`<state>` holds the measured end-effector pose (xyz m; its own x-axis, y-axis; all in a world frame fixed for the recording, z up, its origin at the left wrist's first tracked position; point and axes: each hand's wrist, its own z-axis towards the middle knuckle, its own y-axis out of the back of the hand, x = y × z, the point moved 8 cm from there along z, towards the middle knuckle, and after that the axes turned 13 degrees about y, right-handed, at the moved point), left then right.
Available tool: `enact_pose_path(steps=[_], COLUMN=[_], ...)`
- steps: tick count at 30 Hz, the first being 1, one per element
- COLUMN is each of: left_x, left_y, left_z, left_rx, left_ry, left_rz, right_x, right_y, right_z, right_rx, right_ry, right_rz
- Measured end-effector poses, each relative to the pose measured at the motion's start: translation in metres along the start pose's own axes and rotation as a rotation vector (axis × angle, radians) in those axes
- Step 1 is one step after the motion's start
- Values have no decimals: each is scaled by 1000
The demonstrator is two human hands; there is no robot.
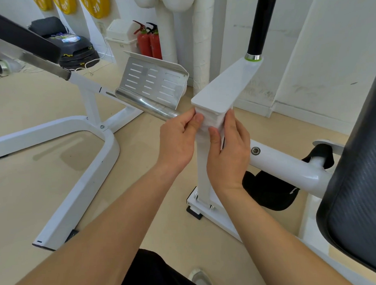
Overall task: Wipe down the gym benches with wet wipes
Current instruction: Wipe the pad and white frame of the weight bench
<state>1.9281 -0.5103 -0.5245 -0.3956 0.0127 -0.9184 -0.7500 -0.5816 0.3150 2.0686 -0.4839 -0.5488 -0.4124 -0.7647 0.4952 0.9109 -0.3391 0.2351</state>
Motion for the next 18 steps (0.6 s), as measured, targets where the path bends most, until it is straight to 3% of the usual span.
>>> enact_pose_path(steps=[4,12,18], left_x=[11,89,66], left_y=[-3,-28,-16], left_z=[-2,-14,-6], left_rx=[21,161,111], left_ry=[-15,87,-5], left_rz=[49,212,108], right_x=[-5,-41,-23], right_y=[-4,-21,-10], right_z=[-14,-80,-63], right_rx=[-6,122,-15], right_ry=[87,76,22], right_rz=[-98,-312,-250])
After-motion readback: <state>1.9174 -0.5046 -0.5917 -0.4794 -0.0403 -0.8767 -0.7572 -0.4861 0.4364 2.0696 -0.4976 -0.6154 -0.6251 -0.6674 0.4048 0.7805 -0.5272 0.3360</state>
